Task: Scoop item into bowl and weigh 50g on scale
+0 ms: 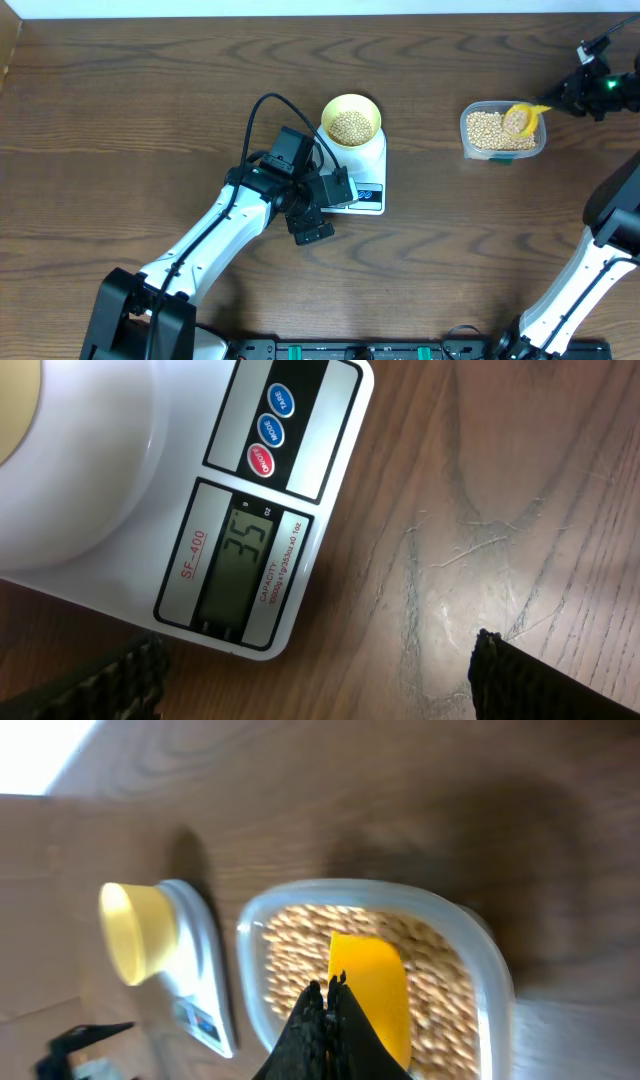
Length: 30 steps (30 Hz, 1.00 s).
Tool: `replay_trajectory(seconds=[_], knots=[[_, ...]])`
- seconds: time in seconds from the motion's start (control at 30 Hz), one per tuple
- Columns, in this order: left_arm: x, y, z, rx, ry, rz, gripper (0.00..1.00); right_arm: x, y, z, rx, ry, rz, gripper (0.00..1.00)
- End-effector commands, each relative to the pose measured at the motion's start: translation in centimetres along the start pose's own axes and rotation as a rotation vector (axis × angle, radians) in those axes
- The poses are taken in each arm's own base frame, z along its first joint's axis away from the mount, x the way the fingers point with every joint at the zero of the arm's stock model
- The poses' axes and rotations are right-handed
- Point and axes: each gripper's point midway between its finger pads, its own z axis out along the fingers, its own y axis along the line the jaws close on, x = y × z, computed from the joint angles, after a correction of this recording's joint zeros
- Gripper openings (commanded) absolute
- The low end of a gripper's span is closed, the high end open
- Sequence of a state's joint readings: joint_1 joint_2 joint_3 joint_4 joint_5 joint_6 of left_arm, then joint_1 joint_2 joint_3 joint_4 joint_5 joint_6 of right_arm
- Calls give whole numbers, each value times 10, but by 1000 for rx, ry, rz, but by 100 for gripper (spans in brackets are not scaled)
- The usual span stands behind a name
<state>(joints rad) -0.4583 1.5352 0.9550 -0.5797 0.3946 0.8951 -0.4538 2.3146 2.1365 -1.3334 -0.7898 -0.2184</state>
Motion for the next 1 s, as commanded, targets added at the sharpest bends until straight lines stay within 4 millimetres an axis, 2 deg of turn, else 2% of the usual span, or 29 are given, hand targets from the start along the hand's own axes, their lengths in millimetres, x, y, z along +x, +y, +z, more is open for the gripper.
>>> replay_trajectory(seconds=[0.0,0.6,0.73,0.97], knots=[[-1,-2,-1,10,-8,12,98,-14,33,-17,-176,-83,-22,1],[-1,-2,-1,10,-8,12,98,-28,98,-46,-590,-181,-52,1],[-1,-2,-1,10,-8,12,98,-29,110,-45,-638,-181,-74,1],[-1,-2,-1,10,-8,12,98,-26,133,-30,-675,-146,-121,1]])
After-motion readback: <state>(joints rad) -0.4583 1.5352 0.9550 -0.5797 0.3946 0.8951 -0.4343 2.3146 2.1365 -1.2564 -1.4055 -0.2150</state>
